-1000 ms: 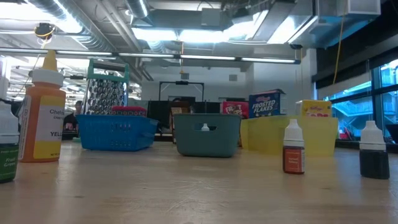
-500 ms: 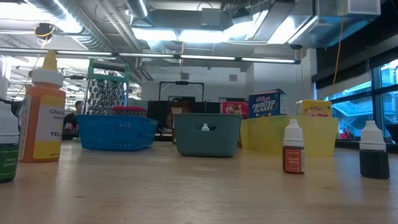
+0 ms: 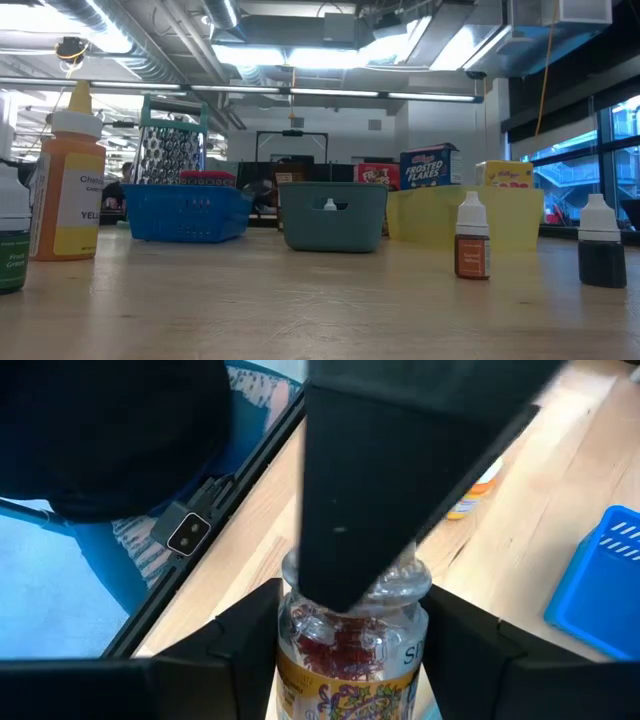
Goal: Pick & Place Kitchen Items
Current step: Put the right brown seasoning bottle into the blue bin
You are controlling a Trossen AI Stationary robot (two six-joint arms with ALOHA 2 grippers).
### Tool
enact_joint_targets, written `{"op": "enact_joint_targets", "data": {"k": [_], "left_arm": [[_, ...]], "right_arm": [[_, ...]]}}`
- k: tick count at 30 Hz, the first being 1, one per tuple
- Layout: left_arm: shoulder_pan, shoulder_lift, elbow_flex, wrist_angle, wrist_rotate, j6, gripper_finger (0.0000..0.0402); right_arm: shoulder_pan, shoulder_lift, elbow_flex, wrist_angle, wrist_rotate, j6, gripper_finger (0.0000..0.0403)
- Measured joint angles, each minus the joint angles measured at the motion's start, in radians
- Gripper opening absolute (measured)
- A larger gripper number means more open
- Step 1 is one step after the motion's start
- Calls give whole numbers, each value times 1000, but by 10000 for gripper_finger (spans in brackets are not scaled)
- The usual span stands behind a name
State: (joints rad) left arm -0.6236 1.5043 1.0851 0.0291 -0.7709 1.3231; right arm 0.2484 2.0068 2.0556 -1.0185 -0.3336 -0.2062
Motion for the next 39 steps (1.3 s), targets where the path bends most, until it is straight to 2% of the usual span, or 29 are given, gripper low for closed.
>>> {"op": "enact_joint_targets", "data": {"k": [12, 25, 39], "left_arm": [[44, 0, 0, 21, 107, 26, 292], [77, 0, 0, 26, 168, 24, 290], [77, 0, -2, 18, 188, -4, 195]], "right_arm": [[0, 0, 0, 2, 0, -3, 203], [0, 0, 0, 6, 0, -4, 204], [0, 0, 0, 6, -4, -4, 204]]}}
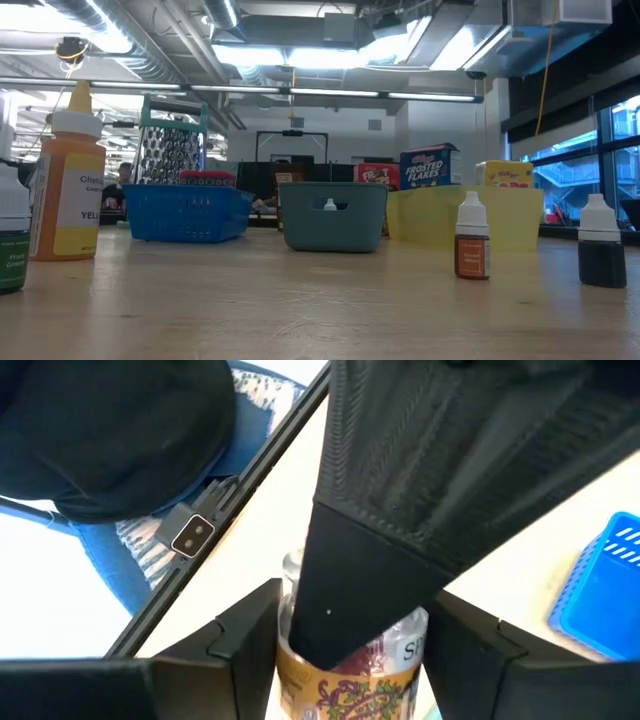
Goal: Pick & Place Kitchen Items
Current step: Put the right brown seasoning bottle into the blue bin
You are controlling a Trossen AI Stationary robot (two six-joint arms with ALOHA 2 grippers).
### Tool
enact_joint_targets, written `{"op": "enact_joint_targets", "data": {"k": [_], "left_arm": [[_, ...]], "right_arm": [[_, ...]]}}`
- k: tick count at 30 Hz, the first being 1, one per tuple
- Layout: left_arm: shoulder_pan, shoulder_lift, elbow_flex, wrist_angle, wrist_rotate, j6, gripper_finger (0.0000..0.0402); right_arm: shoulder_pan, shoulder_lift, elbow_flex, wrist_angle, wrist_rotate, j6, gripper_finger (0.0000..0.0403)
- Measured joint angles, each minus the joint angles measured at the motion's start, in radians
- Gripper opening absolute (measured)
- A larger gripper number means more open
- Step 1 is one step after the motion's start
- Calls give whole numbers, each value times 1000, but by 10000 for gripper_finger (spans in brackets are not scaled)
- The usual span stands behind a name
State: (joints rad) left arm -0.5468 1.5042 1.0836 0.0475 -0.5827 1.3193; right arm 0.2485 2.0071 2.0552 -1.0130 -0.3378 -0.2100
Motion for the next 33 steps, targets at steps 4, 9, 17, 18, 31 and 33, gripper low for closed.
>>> {"op": "enact_joint_targets", "data": {"k": [4, 9, 17, 18, 31, 33], "left_arm": [[0, 0, 0, -1, 2, -10, 192], [0, 0, 0, -1, 2, -16, 189], [0, 0, 0, -6, -7, -55, 183], [0, 0, 0, -5, -10, -61, 182], [-1, 0, 0, -17, -31, -120, 181], [-1, 0, 0, -17, -29, -135, 181]], "right_arm": [[0, 0, 0, -2, 0, 0, 204], [0, 0, 0, -1, 0, -3, 204], [2, 0, -1, 3, 60, 7, 220], [2, 0, -1, 5, 72, 11, 226], [-1, 0, 0, -19, 135, 71, 326], [-1, 0, 0, -57, 144, 71, 335]]}}
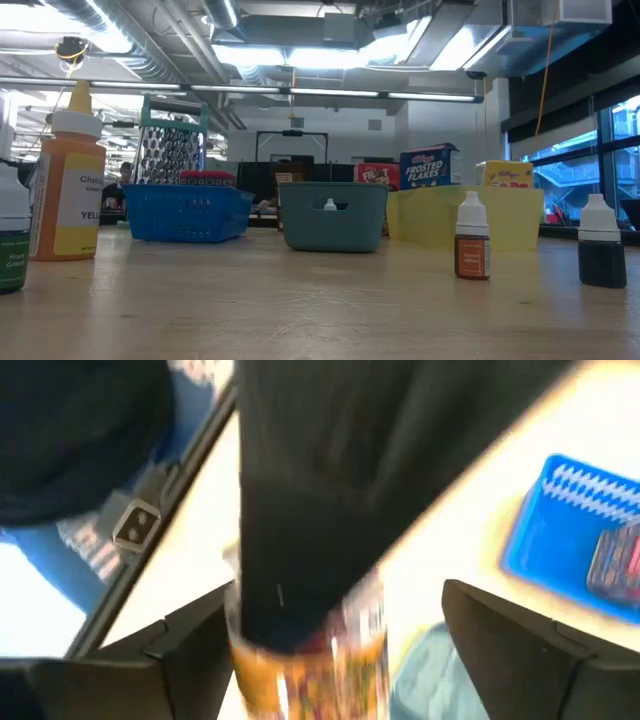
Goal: Pick & Place Kitchen Items
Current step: Put the right brown seasoning bottle into the blue bin
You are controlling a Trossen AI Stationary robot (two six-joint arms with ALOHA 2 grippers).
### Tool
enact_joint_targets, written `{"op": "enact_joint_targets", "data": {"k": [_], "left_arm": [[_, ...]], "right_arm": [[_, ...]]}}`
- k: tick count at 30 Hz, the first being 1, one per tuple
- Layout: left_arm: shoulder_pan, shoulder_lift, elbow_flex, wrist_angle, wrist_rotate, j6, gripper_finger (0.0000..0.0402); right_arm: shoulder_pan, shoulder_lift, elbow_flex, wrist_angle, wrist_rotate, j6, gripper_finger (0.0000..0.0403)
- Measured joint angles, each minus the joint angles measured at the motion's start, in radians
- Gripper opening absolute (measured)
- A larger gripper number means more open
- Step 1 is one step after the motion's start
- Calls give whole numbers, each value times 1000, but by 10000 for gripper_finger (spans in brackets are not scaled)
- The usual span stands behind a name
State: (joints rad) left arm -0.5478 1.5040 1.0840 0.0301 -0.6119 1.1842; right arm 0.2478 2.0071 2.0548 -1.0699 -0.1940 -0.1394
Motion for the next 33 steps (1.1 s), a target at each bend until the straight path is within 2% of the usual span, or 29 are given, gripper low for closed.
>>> {"op": "enact_joint_targets", "data": {"k": [9, 14, 17, 20, 26, 28, 30, 33], "left_arm": [[-1, 0, 2, -10, -35, -73, 181], [0, 0, 2, -28, -190, -176, 181], [0, -12, 2, -80, -317, -227, 181], [0, -35, 2, -161, -385, -301, 181], [12, -138, 2, -387, -384, -528, 181], [37, -193, 2, -466, -367, -640, 181], [74, -257, 2, -577, -300, -778, 181], [156, -346, 2, -725, -142, -1000, 181]], "right_arm": [[2, -58, 11, -74, 12, -18, 340], [12, -115, 16, -106, 11, 103, 340], [34, -134, 16, -127, 11, 155, 340], [66, -143, 16, -125, 11, 177, 340], [143, -144, 16, -105, 16, 198, 340], [167, -144, 16, -114, 66, 221, 340], [189, -145, 16, -133, 148, 244, 340], [217, -149, 16, -185, 288, 295, 340]]}}
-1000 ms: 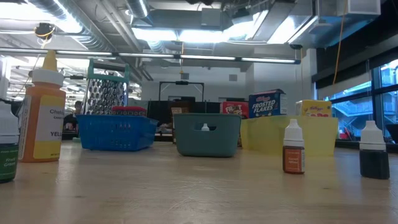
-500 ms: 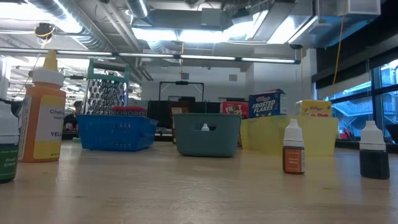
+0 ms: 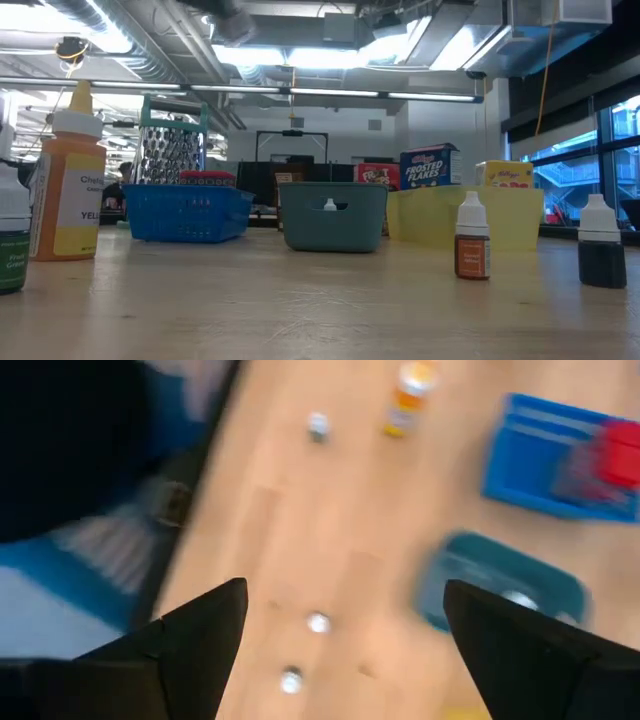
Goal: Pick & Place Kitchen Items
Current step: Put the right brown seasoning bottle into the blue bin
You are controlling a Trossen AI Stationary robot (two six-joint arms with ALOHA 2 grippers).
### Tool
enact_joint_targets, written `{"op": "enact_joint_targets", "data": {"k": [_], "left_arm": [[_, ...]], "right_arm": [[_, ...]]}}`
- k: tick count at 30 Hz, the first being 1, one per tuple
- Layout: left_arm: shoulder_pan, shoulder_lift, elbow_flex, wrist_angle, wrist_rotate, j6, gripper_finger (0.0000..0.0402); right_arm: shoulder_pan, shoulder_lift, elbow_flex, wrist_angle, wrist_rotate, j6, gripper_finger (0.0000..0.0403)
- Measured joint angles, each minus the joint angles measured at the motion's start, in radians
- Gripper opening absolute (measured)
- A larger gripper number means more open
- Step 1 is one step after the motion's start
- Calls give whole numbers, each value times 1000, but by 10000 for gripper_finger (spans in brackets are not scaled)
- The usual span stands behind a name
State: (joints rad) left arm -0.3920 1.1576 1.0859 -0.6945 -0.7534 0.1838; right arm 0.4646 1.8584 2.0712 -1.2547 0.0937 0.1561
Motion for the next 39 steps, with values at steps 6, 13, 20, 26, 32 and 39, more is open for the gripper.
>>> {"op": "enact_joint_targets", "data": {"k": [6, 13, 20, 26, 32, 39], "left_arm": [[117, -119, -56, -89, 92, -178, 182], [147, -224, -242, -46, 205, -279, 182], [173, -259, -336, 17, 270, -351, 183], [264, -240, -336, 34, 473, -392, 184], [343, -161, -336, 28, 553, -395, 184], [389, -82, -336, 32, 644, -384, 184]], "right_arm": [[54, -5, 0, -68, 255, 121, 340], [88, -5, -4, -182, 540, 422, 340], [86, -5, -54, -170, 551, 446, 340], [67, -5, -80, -150, 561, 446, 340], [49, -4, -91, -148, 560, 442, 340], [46, -4, -91, -148, 560, 440, 340]]}}
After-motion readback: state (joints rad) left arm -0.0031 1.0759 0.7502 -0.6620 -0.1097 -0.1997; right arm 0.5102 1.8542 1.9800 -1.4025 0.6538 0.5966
